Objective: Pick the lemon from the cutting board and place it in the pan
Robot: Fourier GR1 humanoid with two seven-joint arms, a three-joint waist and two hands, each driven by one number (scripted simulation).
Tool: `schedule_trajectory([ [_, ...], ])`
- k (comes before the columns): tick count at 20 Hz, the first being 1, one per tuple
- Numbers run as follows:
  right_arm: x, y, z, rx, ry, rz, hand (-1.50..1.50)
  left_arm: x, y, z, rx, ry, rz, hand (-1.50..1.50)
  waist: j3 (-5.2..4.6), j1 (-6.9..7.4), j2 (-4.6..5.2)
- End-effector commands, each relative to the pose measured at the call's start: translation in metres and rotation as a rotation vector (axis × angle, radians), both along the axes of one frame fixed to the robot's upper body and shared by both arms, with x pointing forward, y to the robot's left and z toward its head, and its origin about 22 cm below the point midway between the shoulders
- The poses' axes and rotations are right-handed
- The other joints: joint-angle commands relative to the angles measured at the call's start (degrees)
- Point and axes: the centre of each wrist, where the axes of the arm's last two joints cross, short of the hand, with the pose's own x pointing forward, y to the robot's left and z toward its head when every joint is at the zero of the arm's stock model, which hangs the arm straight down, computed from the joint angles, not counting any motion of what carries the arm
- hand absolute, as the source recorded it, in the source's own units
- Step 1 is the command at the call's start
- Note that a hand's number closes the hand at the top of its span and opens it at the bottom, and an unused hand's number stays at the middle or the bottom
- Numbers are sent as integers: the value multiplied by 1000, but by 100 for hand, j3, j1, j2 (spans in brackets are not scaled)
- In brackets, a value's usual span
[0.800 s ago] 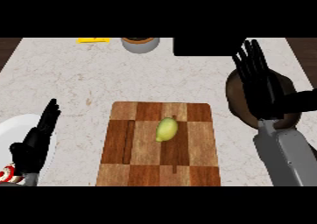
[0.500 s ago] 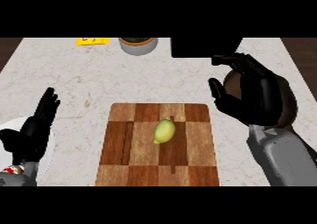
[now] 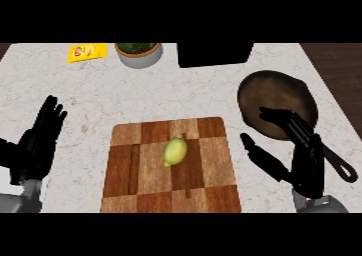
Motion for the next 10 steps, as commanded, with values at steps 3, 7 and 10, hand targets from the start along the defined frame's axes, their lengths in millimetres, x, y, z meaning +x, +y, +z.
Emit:
schedule_trajectory([
  [3, -74, 1, -47, -261, -24, -119, -150, 3, -1, 10, -16, 9, 3, 0, -10, 48, 57],
  [7, -97, 26, -41, -315, -28, -155, -150, 12, -8, 21, -10, -23, -13, 0, -20, 172, 120],
  [10, -98, 20, -36, -428, 78, -225, -150, 9, -15, 28, -15, -22, -43, 0, -27, 269, 126],
])
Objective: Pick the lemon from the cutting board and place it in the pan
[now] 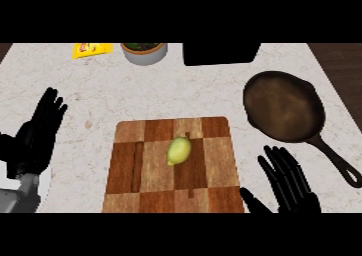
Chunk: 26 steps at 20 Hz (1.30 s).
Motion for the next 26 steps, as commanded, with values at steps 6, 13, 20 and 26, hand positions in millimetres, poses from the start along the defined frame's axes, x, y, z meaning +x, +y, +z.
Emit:
schedule_trajectory([
  [6, -8, 35, 16, -252, 194, -232, -150, 0, -10, 7, -6, 4, -35, 0, -7, 255, 71],
  [13, -16, 78, 19, -460, 554, -377, -150, 4, -13, 12, -20, -9, -77, 0, 15, 451, 123],
  [20, -32, 148, 51, -606, 613, -441, -150, 17, -35, 10, -18, 1, -87, 0, 44, 468, 135],
  [26, -23, 173, 52, -743, 613, -607, -150, 14, -18, 15, -22, 9, -103, 0, 45, 574, 128],
])
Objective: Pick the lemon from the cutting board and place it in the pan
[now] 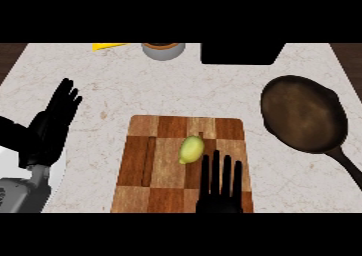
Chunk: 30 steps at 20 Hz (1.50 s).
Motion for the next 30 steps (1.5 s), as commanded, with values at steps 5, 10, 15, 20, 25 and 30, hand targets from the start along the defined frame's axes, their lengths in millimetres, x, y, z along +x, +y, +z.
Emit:
schedule_trajectory([
  [5, 3, 35, 4, -101, -38, -99, -150, 7, 5, 3, 1, 2, -15, 0, 6, 27, 5],
  [10, 24, 42, 0, -83, -28, -84, -150, 5, -7, 0, -10, 8, -21, 0, 9, 98, 6],
  [15, 49, 37, 2, -105, 15, -173, -150, -1, -2, -6, 6, 6, -7, 0, 7, 105, -7],
  [20, 52, 42, 3, -114, 3, -192, -150, 7, -4, 11, -5, 6, -12, 0, 9, 59, -16],
  [25, 86, 41, -9, -83, 15, -191, -150, 10, 6, 10, 3, 3, -14, 0, 9, 67, 9],
  [30, 102, 42, -7, -96, 54, -214, -150, 4, 9, -1, 16, 7, -8, 0, 8, 98, 10],
])
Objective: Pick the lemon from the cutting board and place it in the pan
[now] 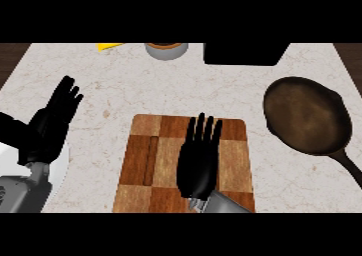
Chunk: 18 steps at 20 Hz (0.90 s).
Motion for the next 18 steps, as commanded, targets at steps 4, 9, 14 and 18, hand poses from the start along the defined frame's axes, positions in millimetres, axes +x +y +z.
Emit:
schedule_trajectory([
  [4, 9, 5, -17, -20, -17, -176, -150, -5, -8, -12, -4, 7, -3, 0, 1, -68, -11],
  [9, 29, 11, -10, 28, -56, -144, -150, -1, 2, -8, 0, -18, -3, 0, 1, -7, 2],
  [14, 29, 5, -24, 41, -11, -167, -150, -1, 5, -10, 13, -4, 21, 0, 1, -64, -7],
  [18, 40, 15, -23, 8, -3, -84, 150, 2, -12, -11, 10, -19, -9, 0, 2, -12, 1],
])
